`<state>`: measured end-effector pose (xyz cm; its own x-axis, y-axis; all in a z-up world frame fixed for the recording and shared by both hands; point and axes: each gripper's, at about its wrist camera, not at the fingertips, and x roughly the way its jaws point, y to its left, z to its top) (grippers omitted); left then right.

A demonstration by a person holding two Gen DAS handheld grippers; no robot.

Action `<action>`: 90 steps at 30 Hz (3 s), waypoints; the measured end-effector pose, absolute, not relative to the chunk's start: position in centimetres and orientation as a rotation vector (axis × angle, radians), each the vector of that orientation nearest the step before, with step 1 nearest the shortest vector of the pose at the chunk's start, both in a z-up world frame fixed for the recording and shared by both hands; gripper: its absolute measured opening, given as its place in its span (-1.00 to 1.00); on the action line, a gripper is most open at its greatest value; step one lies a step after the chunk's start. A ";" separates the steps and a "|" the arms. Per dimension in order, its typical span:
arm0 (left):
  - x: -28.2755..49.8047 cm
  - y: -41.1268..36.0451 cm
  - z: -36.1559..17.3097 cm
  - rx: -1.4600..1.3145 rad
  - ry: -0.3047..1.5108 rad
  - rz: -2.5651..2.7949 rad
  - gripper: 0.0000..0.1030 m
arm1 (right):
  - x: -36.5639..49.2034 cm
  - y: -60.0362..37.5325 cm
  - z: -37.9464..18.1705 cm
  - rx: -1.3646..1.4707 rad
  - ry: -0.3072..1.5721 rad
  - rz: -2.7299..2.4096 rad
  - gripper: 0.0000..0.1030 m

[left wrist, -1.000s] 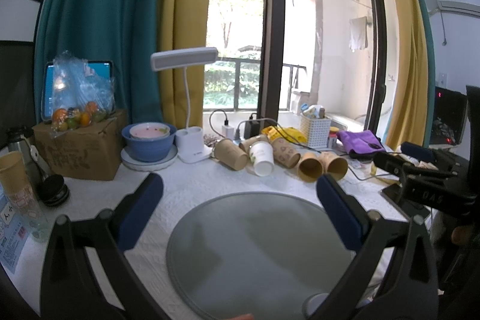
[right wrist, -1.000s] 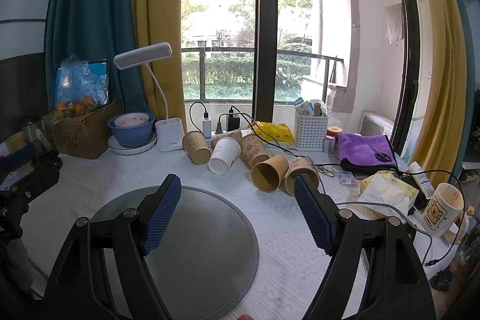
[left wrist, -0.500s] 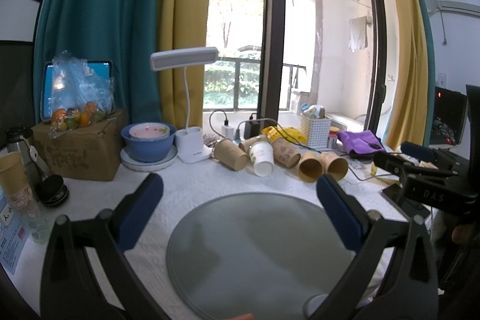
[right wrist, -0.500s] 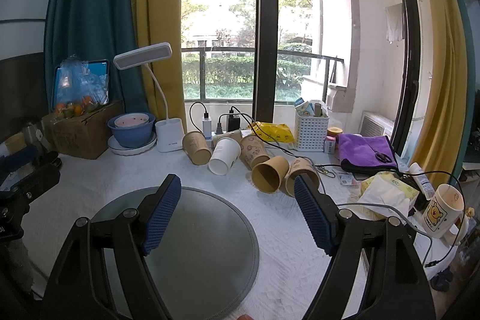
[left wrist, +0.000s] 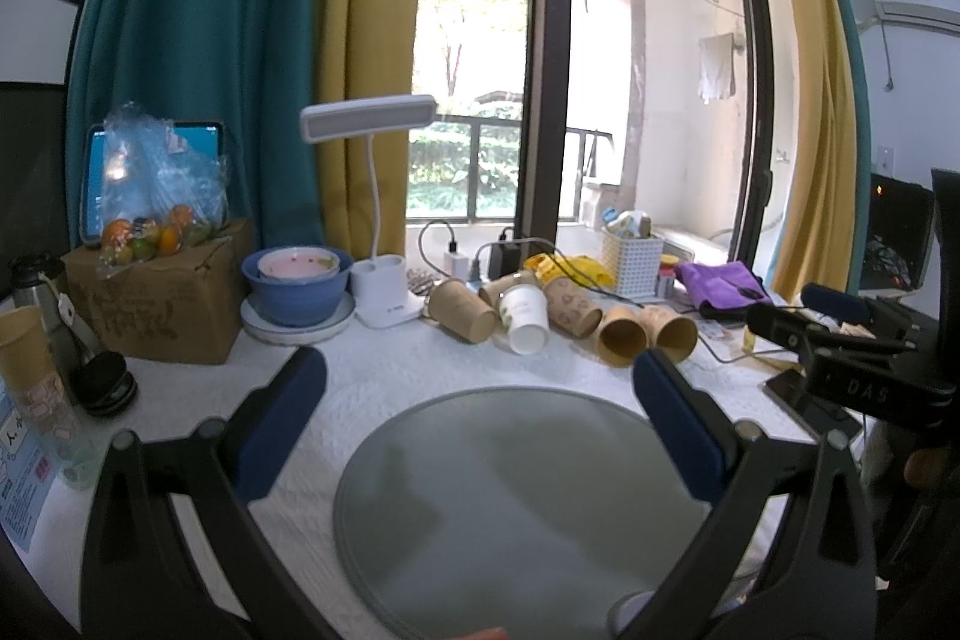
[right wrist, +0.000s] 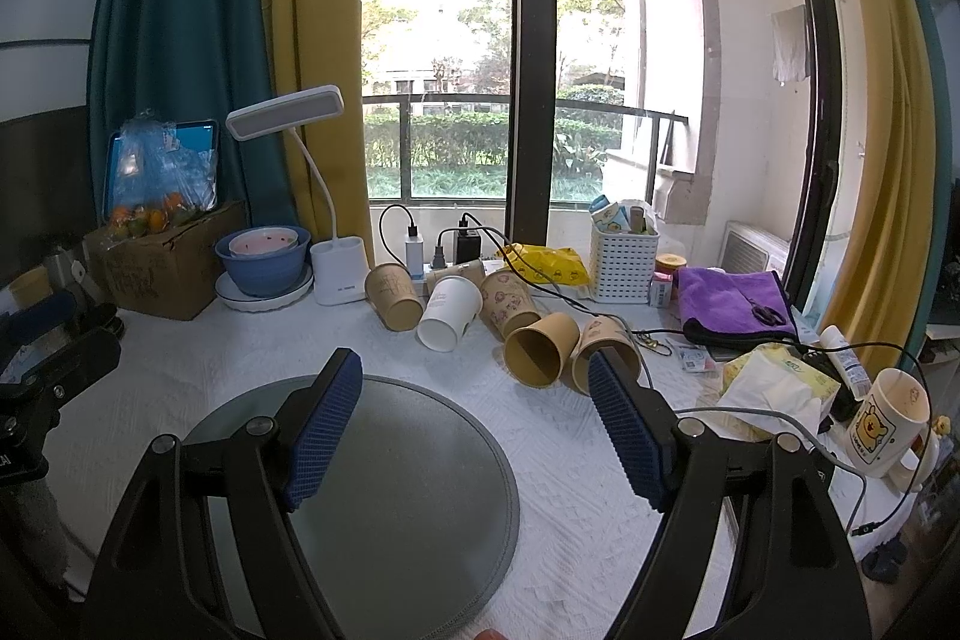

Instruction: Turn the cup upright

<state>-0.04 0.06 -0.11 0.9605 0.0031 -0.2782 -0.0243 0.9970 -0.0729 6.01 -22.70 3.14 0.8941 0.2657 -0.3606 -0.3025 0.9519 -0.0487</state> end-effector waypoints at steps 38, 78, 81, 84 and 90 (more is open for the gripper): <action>20.3 -1.8 -4.3 -0.061 0.637 -0.108 0.99 | 22.0 -25.5 0.4 -0.034 0.516 0.258 0.56; 38.0 -5.1 -9.8 -0.033 0.932 -0.145 0.14 | 30.6 -27.5 -2.9 0.048 0.587 0.260 0.56; 35.2 -4.2 -8.7 -0.059 0.931 -0.151 0.14 | 29.4 -27.2 -2.2 0.043 0.572 0.270 0.56; 32.1 -3.6 -8.2 -0.120 0.953 -0.153 0.14 | 27.9 -26.8 -1.6 0.041 0.563 0.284 0.56; 25.4 -3.0 -8.5 -0.253 0.987 -0.108 0.14 | 24.4 -25.8 -1.3 0.023 0.574 0.342 0.56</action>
<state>25.36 -2.99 -8.53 0.5486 -0.2044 -0.8107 -0.0240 0.9654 -0.2596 24.37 -25.77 -1.27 0.7849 0.3234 -0.5285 -0.3104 0.9435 0.1163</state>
